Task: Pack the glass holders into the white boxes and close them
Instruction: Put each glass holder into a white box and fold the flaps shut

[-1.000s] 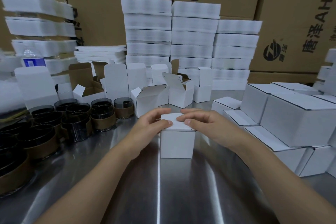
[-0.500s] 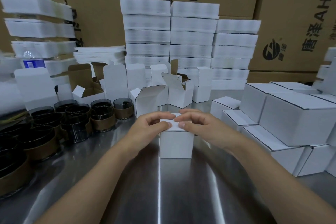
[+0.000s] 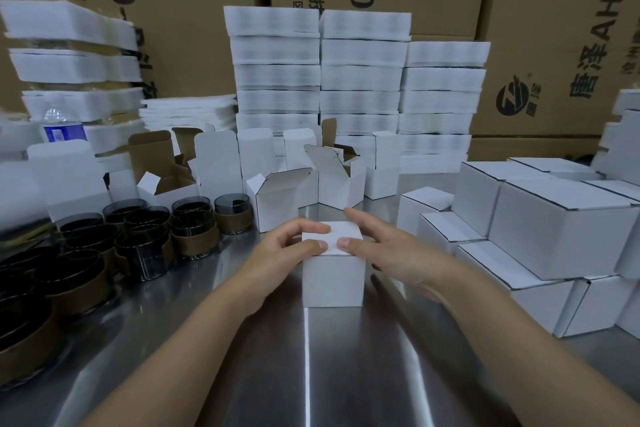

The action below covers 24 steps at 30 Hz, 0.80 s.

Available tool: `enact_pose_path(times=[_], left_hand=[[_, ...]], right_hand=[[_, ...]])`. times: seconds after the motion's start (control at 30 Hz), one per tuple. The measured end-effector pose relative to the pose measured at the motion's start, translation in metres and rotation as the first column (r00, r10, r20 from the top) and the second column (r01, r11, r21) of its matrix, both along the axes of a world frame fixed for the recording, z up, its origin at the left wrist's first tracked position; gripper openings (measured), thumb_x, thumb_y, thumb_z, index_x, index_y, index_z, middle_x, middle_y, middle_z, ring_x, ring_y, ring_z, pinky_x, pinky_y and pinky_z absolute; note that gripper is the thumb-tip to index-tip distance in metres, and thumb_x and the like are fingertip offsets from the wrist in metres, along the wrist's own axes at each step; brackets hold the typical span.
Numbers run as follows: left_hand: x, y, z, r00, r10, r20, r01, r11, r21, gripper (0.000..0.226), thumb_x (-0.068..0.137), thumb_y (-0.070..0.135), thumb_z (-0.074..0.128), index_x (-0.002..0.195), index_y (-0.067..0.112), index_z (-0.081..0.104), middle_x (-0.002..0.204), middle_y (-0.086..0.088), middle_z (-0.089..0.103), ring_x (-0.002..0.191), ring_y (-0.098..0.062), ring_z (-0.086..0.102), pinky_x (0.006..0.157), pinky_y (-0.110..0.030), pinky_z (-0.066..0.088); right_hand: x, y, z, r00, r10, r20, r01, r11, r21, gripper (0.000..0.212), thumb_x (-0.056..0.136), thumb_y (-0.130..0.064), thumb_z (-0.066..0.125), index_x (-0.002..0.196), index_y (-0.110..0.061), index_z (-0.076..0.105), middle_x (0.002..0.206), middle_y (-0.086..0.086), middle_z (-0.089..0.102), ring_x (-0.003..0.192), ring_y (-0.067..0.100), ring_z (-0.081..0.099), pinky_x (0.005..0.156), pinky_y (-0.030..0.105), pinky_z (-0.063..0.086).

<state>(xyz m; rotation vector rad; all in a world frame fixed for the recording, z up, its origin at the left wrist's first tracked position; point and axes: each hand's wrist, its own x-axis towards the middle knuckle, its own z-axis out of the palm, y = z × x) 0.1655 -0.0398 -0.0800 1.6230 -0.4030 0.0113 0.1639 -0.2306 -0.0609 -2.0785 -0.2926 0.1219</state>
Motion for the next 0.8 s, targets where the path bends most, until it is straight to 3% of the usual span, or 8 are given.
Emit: enact_pose_path(times=[0.1,0.2,0.37,0.53,0.63,0.8], left_hand=[[0.002,-0.001,0.001,0.998,0.002,-0.067,-0.006,0.998,-0.062,0.023,0.08,0.012,0.07,0.095,0.029,0.071,0.095,0.004,0.07,0.086,-0.009,0.065,0.08,-0.023,0.049],[0.006,-0.001,0.001,0.993,0.015,-0.114,-0.026,0.995,-0.092,0.044,0.08,0.011,0.068,0.115,0.037,0.061,0.105,0.007,0.069,0.096,-0.013,0.066,0.086,-0.027,0.048],[0.011,0.001,0.0,0.993,0.017,-0.117,-0.03,0.994,-0.103,0.049,0.073,0.015,0.07,0.112,0.045,0.062,0.092,0.014,0.072,0.092,-0.012,0.068,0.091,-0.03,0.05],[0.007,0.0,0.003,0.993,0.025,-0.119,-0.035,0.996,-0.084,0.042,0.083,0.005,0.062,0.109,0.038,0.067,0.106,0.002,0.068,0.097,-0.016,0.065,0.086,-0.028,0.051],[0.001,-0.005,0.004,0.994,0.042,-0.102,-0.045,0.998,-0.035,0.029,0.08,0.008,0.061,0.096,0.03,0.073,0.105,-0.009,0.069,0.093,-0.019,0.064,0.087,-0.032,0.048],[-0.004,-0.005,0.002,0.997,0.036,-0.072,-0.033,0.999,0.043,0.028,0.091,0.01,0.051,0.1,0.029,0.069,0.105,-0.006,0.07,0.093,-0.015,0.065,0.085,-0.027,0.047]], right_hand=[[-0.003,0.004,-0.002,1.0,0.011,0.021,-0.011,1.0,0.004,0.049,0.092,-0.047,0.052,0.138,-0.047,0.036,0.138,-0.016,0.045,0.122,0.006,0.044,0.104,0.027,0.035],[-0.004,0.01,-0.006,1.0,-0.013,-0.013,0.014,0.995,0.096,0.039,0.093,-0.042,0.051,0.13,-0.049,0.044,0.129,-0.013,0.05,0.112,0.004,0.048,0.085,0.018,0.037],[-0.001,0.013,-0.012,0.999,-0.039,-0.026,0.044,0.976,0.211,0.039,0.087,-0.044,0.06,0.124,-0.048,0.05,0.106,-0.027,0.052,0.103,-0.006,0.051,0.085,0.017,0.038],[0.0,0.018,-0.011,0.996,-0.073,-0.044,0.081,0.971,0.225,0.038,0.087,-0.038,0.062,0.124,-0.043,0.052,0.119,-0.015,0.056,0.107,0.005,0.056,0.094,0.025,0.042],[-0.002,0.021,-0.011,0.994,-0.109,0.032,0.102,0.981,0.166,0.03,0.088,-0.04,0.059,0.117,-0.048,0.053,0.113,-0.022,0.055,0.102,-0.004,0.053,0.082,0.017,0.038],[-0.003,0.017,-0.013,0.991,-0.105,0.078,0.097,0.991,0.097,0.039,0.089,-0.046,0.055,0.128,-0.048,0.051,0.119,-0.024,0.05,0.112,-0.001,0.048,0.092,0.02,0.032]])
